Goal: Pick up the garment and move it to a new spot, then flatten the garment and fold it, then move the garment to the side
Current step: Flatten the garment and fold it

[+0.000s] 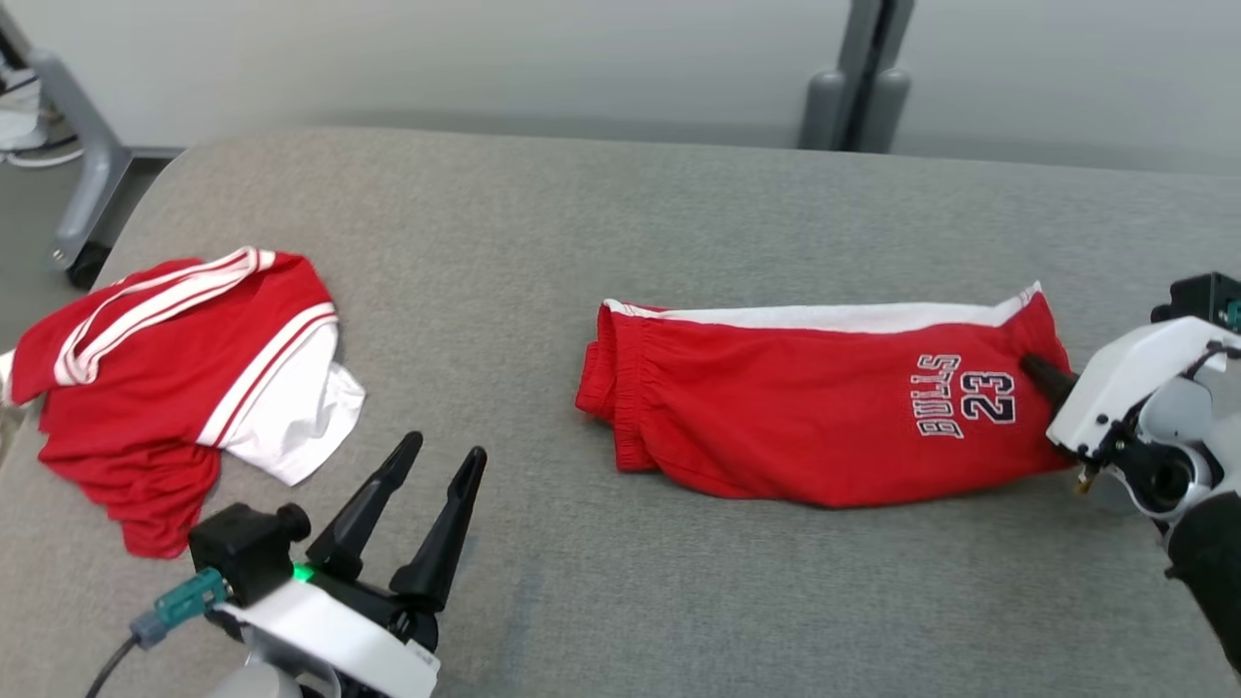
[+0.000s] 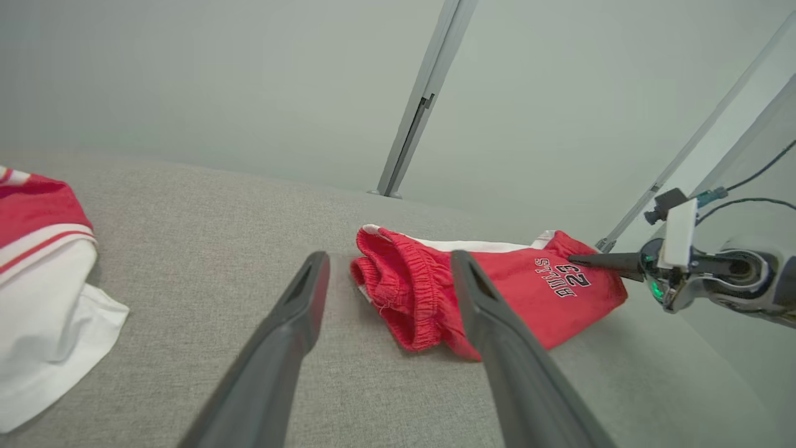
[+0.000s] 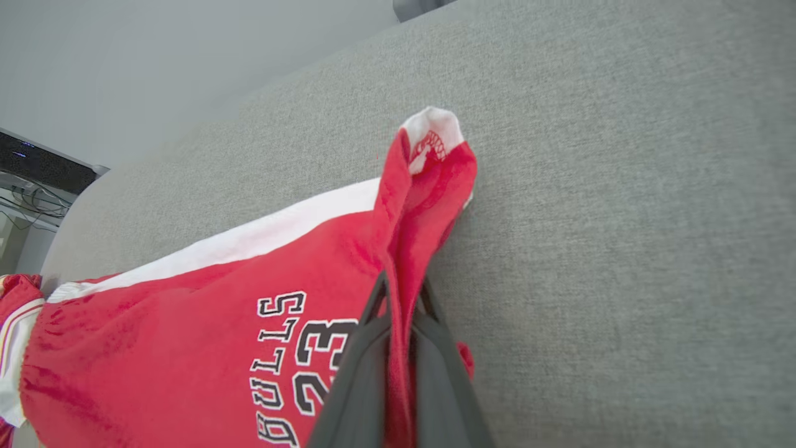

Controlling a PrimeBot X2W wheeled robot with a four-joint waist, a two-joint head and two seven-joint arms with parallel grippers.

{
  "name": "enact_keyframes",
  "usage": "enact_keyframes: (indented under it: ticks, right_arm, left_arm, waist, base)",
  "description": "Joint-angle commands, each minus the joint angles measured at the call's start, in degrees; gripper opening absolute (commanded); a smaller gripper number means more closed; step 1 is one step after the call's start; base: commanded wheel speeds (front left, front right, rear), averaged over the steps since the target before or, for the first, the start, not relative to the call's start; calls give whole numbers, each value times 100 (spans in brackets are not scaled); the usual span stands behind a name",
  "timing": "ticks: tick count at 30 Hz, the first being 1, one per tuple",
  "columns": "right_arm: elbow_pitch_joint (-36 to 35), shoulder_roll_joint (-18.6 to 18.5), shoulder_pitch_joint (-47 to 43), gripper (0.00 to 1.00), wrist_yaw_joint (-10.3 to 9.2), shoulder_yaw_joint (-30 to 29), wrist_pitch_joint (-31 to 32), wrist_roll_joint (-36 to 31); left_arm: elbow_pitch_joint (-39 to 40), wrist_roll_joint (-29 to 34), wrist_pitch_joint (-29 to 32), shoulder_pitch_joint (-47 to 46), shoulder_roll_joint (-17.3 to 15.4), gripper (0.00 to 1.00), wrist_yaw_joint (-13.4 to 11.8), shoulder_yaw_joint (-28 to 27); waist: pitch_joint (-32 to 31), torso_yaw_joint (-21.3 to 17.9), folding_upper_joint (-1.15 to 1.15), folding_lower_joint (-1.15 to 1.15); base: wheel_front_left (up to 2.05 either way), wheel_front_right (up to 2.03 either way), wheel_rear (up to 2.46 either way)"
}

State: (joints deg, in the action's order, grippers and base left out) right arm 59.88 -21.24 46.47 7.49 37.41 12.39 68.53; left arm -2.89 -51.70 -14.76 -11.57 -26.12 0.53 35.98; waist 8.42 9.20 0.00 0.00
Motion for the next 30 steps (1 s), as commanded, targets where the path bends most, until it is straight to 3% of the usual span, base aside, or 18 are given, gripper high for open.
enact_keyframes:
  ticks: [1,6,16,22,30]
  right_arm:
    - [-45,-70,-177,0,1,-1,-70,54]
    - [-217,-191,-522,0,1,19,-263,151]
    - [-582,-415,-959,0,1,34,-435,365]
    - [-680,-489,-1079,0,1,69,-485,439]
    - [-836,-633,-911,0,1,113,-457,474]
  left_arm:
    - [-49,156,-31,159,26,100,-78,-44]
    - [-149,1006,-44,410,302,100,-254,-580]
    - [-392,2198,-47,1086,1145,100,-122,-1977]
    - [-600,2668,-47,1253,1556,100,224,-2585]
    - [-764,3016,-48,1231,1911,100,558,-2883]
  waist:
    - [-213,-241,0,0]
    - [-430,-413,0,0]
    - [-650,-488,0,0]
    - [-657,-435,0,0]
    - [-660,-304,0,0]
  base:
    - [0,0,0]
    - [0,0,0]
    - [0,0,0]
    - [0,0,0]
    - [0,0,0]
